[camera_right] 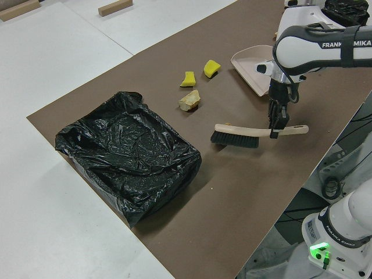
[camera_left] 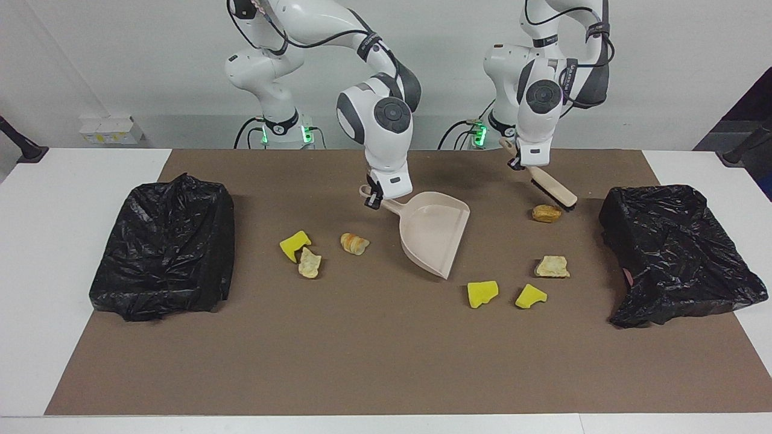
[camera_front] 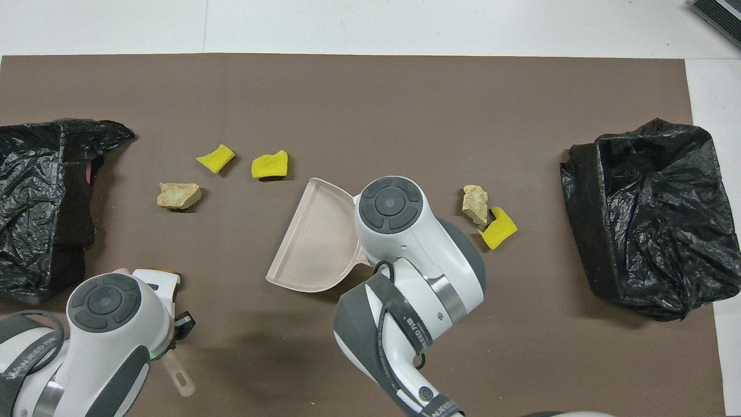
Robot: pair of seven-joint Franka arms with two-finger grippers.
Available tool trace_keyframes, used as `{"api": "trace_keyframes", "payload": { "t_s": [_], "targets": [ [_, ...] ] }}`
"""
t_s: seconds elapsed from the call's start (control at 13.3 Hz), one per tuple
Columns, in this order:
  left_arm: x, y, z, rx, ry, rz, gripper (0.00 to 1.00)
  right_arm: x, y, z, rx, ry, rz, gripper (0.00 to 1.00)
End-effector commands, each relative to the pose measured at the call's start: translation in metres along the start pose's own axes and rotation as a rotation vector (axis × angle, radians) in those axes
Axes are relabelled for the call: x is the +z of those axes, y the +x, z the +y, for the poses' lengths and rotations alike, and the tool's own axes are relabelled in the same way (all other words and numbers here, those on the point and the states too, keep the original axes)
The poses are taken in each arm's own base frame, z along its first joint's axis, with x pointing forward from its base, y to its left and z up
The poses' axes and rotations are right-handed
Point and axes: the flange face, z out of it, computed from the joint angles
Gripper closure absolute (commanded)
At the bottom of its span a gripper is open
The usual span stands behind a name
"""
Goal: Sweep and dump trash in bin
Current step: 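Tilt the dustpan with the right gripper while the left gripper grasps the brush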
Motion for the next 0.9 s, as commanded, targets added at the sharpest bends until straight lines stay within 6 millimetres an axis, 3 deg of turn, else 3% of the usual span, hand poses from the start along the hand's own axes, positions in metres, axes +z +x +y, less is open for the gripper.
{"api": "trace_keyframes", "payload": {
  "t_s": [0.0,0.22,0.45,0.6,0.82],
  "targets": [
    [0.007,0.008,0.013,0.027,-0.06,0.054,1.0,-0.002,-0.002,-0.004,0.043,-0.022,-0.008,1.0],
    [-0.008,0.048,0.029,0.117,-0.072,0.063,1.0,0.006,0.006,-0.009,0.035,-0.026,-0.007,1.0],
    [-0.016,0.067,0.044,0.255,-0.082,0.084,1.0,0.009,0.009,-0.01,0.042,-0.027,-0.007,1.0],
    [-0.034,0.075,0.058,0.267,-0.081,0.098,1.0,0.01,0.01,-0.01,0.05,-0.03,-0.002,1.0],
    [-0.045,0.091,0.059,0.321,-0.093,0.119,1.0,0.01,0.01,-0.01,0.062,-0.03,-0.002,1.0]
  ]
}}
